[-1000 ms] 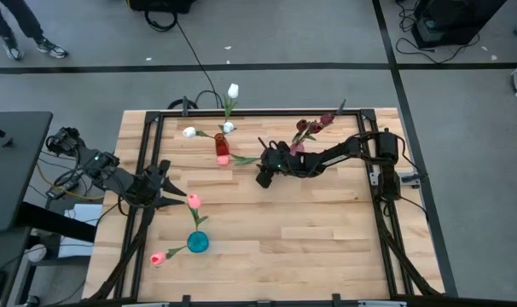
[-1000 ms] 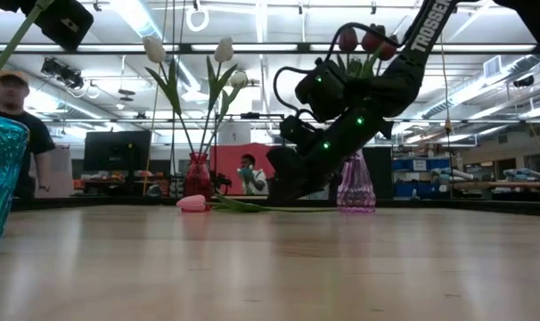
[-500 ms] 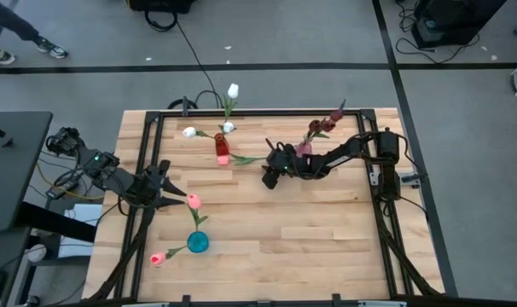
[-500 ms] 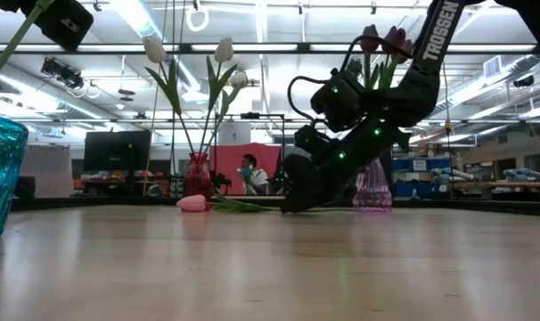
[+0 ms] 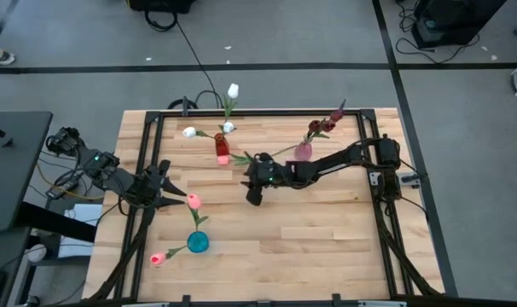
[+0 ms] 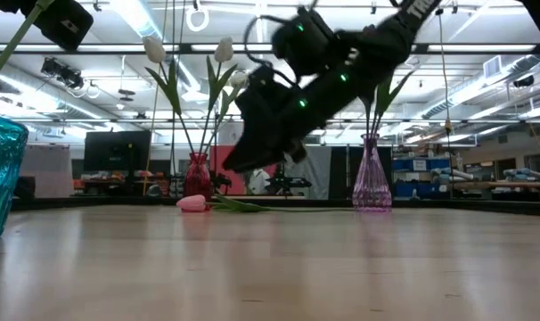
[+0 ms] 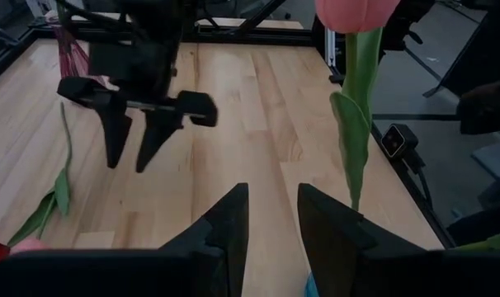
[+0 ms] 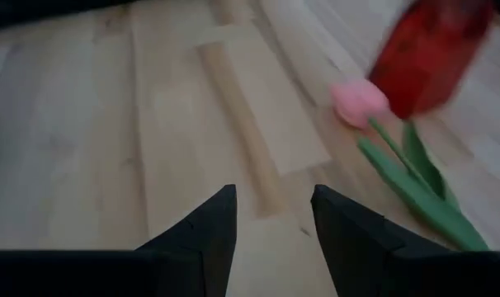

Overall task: Sort flowers into vase by color
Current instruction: Put the pink tulip into the blue vase

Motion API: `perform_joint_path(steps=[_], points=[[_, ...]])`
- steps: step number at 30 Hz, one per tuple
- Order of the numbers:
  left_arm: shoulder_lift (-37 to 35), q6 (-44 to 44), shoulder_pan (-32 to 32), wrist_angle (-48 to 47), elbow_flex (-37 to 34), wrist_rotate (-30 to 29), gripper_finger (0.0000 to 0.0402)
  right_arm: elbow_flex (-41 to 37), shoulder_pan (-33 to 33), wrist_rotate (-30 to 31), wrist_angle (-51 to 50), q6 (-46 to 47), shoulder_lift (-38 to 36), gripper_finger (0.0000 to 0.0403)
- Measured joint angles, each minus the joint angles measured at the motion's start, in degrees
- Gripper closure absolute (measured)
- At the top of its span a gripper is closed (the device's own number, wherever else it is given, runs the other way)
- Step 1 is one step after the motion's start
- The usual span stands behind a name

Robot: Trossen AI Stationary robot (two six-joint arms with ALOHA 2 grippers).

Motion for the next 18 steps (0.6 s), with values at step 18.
perform_joint_path(steps=[18], points=[[0.01,0.49,0.01,0.01,0.0,-0.63,0.0291,5.91,-13.98,-7.33,-10.42,-10.84,0.9,0.0231]])
